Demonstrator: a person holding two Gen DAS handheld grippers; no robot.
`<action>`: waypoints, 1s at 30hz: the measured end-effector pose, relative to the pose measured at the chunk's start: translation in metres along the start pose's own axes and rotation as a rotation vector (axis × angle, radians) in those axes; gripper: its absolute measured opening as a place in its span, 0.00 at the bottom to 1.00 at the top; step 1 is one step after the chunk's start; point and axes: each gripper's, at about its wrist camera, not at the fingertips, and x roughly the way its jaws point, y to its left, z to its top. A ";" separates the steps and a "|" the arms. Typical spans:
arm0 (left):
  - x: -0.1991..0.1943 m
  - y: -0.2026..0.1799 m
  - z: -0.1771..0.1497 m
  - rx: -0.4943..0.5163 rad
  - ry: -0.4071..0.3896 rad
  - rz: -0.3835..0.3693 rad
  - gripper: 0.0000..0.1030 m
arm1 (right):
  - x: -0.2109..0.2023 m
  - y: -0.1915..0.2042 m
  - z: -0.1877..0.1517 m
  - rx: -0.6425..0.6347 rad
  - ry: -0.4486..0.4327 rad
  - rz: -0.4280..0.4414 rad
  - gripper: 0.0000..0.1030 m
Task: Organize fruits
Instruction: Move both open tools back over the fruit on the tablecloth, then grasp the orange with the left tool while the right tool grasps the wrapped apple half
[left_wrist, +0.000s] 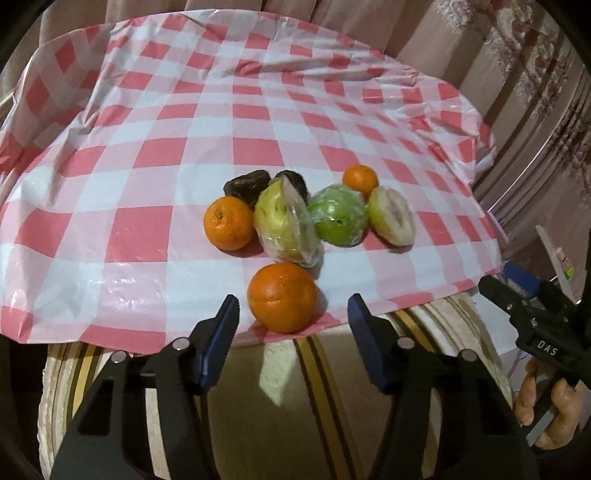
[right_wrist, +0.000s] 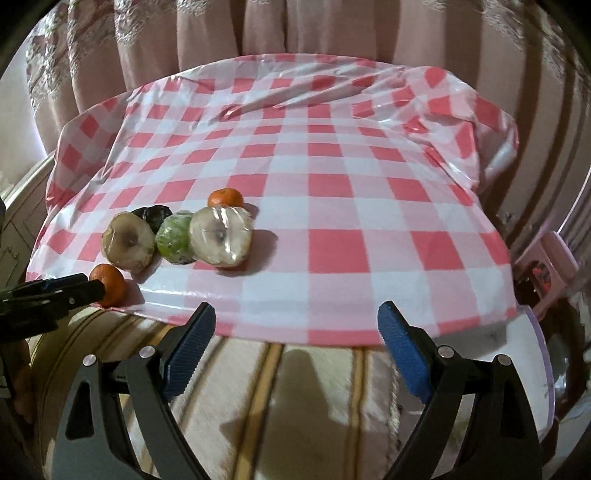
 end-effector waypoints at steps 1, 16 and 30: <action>0.002 -0.001 0.001 0.004 0.004 0.010 0.57 | 0.004 0.004 0.003 -0.010 0.000 0.003 0.85; 0.019 -0.005 0.003 0.037 0.022 0.066 0.44 | 0.051 0.045 0.035 -0.087 0.010 0.016 0.85; 0.019 -0.005 0.001 0.039 0.006 0.066 0.44 | 0.075 0.054 0.051 -0.088 0.026 0.072 0.85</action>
